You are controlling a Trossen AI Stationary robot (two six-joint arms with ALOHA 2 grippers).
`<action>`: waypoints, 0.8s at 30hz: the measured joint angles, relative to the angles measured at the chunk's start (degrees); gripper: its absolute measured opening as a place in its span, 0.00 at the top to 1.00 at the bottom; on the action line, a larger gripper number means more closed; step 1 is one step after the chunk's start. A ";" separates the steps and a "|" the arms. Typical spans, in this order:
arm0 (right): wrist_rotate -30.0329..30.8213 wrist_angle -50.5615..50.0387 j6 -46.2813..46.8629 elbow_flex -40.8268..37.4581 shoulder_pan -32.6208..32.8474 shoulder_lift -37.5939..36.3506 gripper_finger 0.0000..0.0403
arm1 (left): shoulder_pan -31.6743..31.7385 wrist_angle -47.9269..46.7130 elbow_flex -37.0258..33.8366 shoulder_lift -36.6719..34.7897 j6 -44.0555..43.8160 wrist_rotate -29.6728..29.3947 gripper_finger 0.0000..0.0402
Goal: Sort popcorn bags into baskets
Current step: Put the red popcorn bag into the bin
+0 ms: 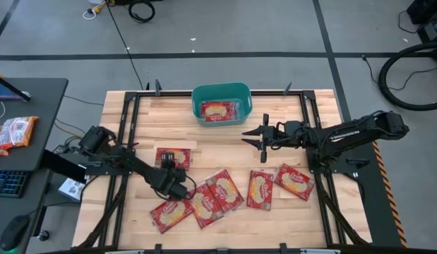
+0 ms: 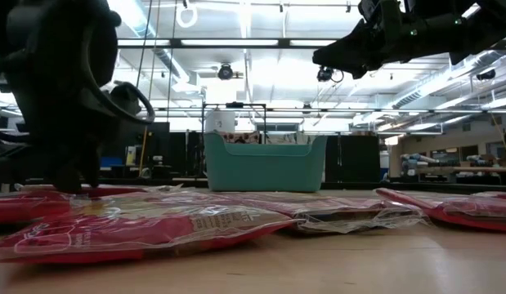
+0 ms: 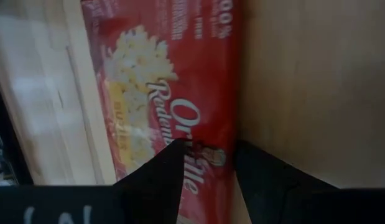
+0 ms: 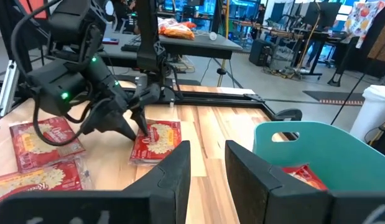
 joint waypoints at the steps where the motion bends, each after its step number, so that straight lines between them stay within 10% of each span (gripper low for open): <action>1: 0.01 0.00 0.00 0.00 -0.01 0.00 0.74 | 0.24 0.01 -0.06 0.00 -0.34 -0.02 0.64; 8: 0.02 0.11 -0.11 0.00 0.00 0.00 0.74 | 0.98 1.35 -1.12 -0.13 -1.23 0.38 0.69; 15: 0.02 0.11 -0.13 0.00 0.00 0.00 0.74 | 0.99 2.17 -1.29 -0.09 -1.35 0.59 0.95; 24: 0.09 0.13 -0.13 0.00 0.00 0.00 0.74 | 1.40 -6.53 6.95 -1.01 1.65 3.55 0.96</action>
